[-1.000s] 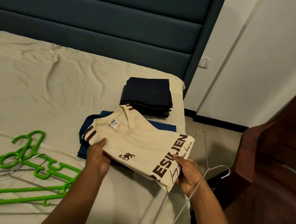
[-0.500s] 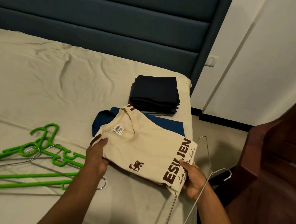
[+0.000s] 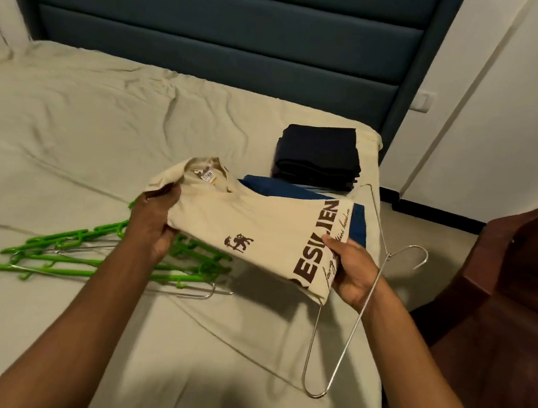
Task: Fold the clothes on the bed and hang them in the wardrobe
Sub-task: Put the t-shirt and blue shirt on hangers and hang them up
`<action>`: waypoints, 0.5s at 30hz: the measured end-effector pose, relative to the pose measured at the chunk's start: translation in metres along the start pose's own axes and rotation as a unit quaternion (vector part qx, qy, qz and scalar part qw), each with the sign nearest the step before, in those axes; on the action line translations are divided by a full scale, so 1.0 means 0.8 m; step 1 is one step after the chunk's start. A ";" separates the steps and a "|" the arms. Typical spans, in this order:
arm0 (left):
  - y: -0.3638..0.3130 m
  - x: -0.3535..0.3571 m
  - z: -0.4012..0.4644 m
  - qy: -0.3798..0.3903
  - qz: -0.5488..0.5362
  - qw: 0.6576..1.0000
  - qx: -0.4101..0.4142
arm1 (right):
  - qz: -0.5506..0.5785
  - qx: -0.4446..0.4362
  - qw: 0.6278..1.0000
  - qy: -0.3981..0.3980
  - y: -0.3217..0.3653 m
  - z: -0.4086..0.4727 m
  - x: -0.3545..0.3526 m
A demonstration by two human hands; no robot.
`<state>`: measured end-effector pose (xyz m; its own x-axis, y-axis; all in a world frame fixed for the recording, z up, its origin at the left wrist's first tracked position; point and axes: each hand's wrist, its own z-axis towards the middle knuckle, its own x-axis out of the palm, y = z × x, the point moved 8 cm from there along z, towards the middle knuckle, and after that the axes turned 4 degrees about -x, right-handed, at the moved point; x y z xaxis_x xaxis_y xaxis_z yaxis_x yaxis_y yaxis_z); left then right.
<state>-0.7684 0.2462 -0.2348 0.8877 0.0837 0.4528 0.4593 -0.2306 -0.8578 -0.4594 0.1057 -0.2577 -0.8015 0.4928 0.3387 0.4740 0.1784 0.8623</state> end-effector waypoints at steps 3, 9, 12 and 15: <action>-0.028 -0.059 -0.048 -0.012 -0.016 1.000 0.021 | 0.001 0.002 0.998 0.056 -0.016 -0.022 0.043; 0.074 -0.245 -0.157 -0.147 -0.022 0.985 -0.093 | -0.042 0.100 0.989 0.096 -0.157 -0.074 0.044; 0.118 -0.281 -0.185 -0.174 0.019 0.976 -0.129 | -0.042 0.143 0.986 0.069 -0.211 -0.092 0.022; 0.118 -0.284 -0.186 -0.186 0.024 0.974 -0.127 | -0.024 0.142 0.987 0.065 -0.204 -0.094 0.015</action>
<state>-0.9314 0.0613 -0.3825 0.8802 0.4017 0.2527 0.4353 -0.4712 -0.7671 -0.5738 0.0183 -0.3665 -0.8571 0.3672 0.3613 0.5023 0.4404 0.7441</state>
